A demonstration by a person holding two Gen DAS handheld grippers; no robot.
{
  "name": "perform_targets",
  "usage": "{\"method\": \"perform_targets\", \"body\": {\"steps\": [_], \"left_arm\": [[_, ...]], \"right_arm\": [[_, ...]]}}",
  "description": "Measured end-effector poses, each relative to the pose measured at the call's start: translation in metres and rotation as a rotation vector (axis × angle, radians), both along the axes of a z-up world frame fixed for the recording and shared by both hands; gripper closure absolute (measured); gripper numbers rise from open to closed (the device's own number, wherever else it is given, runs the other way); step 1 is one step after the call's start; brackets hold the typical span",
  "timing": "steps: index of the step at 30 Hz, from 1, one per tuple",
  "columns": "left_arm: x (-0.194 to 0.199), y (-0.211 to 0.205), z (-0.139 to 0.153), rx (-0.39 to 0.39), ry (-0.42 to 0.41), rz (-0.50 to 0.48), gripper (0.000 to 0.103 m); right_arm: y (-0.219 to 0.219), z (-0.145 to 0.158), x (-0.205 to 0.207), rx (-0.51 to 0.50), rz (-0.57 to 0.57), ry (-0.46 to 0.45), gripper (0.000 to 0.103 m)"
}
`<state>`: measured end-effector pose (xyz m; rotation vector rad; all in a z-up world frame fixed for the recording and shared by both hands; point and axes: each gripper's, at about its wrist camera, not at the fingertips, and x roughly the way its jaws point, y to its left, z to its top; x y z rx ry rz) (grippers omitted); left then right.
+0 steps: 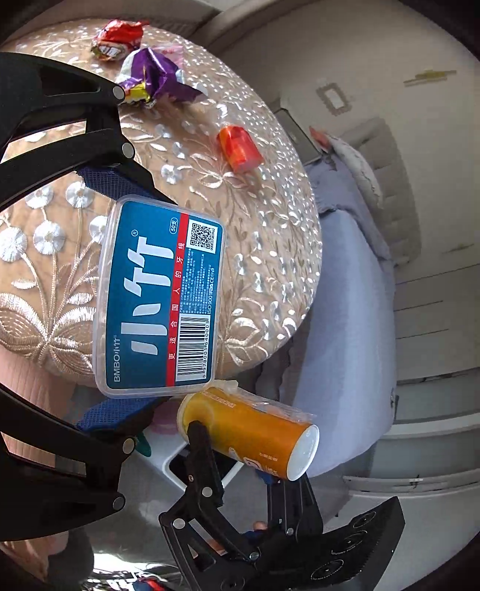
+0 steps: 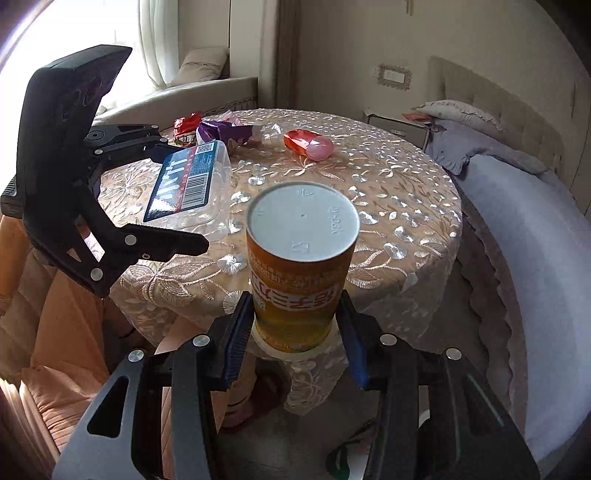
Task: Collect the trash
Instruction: 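Carry the box and can over the white bin and open both tools to drop them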
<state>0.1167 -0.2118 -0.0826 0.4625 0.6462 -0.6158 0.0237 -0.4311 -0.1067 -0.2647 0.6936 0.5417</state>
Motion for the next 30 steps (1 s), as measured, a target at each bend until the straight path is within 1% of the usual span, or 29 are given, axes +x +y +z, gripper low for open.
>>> {"method": "perform_targets", "body": {"steps": [6,11,14,16,18,21,24,26,30], "left_arm": [[-0.006,-0.056,-0.009,0.024,0.000,-0.095,0.017],[-0.009,-0.099,-0.021,0.051,0.019,-0.171,0.017],[-0.013,-0.125,-0.029,0.051,0.029,-0.245,0.017],[-0.015,-0.142,-0.036,0.060,0.039,-0.296,0.017],[-0.014,-0.161,-0.046,0.083,0.048,-0.325,0.017],[-0.011,-0.190,-0.061,0.105,0.082,-0.377,0.017],[-0.012,-0.219,-0.077,0.114,0.086,-0.476,0.017],[-0.016,-0.236,-0.088,0.098,0.088,-0.591,0.017],[-0.014,-0.273,-0.114,0.138,0.119,-0.711,0.017]], "right_arm": [[-0.045,-0.011,-0.016,0.015,-0.103,0.015,0.056],[-0.081,-0.022,-0.027,0.022,-0.185,0.030,0.056],[-0.101,-0.032,-0.034,0.013,-0.225,0.043,0.056],[-0.116,-0.041,-0.038,0.009,-0.251,0.060,0.056],[-0.131,-0.050,-0.041,0.004,-0.281,0.079,0.056],[-0.156,-0.065,-0.047,0.004,-0.329,0.112,0.056],[-0.177,-0.081,-0.052,-0.014,-0.373,0.132,0.056],[-0.191,-0.091,-0.054,-0.014,-0.392,0.142,0.056],[-0.220,-0.109,-0.052,-0.002,-0.423,0.178,0.056]]}}
